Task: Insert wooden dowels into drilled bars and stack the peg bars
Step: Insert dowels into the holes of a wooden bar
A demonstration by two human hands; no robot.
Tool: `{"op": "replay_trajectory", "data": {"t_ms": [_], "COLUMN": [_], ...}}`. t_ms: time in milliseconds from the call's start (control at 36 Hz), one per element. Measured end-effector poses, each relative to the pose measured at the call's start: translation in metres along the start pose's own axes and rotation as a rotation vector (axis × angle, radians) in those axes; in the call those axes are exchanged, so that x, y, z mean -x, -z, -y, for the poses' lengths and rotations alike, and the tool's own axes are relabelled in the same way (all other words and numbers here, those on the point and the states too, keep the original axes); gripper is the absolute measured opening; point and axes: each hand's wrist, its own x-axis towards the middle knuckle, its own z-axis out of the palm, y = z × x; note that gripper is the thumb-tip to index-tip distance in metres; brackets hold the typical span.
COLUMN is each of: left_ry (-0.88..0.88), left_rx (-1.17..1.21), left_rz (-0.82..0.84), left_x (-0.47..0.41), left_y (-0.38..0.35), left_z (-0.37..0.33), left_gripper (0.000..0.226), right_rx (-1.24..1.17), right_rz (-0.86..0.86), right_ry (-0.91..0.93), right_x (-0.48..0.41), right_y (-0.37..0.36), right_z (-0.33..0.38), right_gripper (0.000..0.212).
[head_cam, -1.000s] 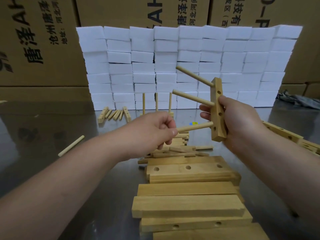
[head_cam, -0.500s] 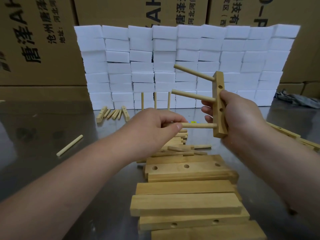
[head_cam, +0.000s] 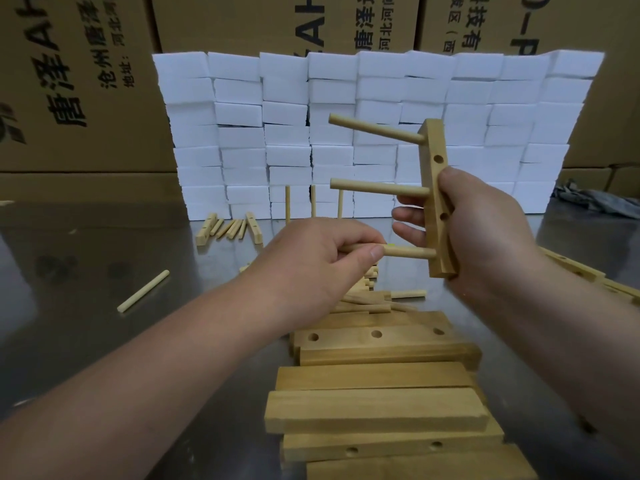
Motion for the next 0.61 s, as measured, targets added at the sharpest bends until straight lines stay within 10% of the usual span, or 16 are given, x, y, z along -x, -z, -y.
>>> {"op": "replay_trajectory", "data": {"t_ms": [611], "left_ry": [0.331], "left_rx": [0.165], "left_rz": [0.096], "left_x": [-0.0043], "left_y": [0.0037], "left_z": [0.0005], "left_gripper": [0.028], "right_rx": [0.098], "right_rz": [-0.041], "right_ry": [0.032], "right_x": [0.0090], "right_y": [-0.0046], "right_z": [-0.0080], "right_gripper": [0.031]}}
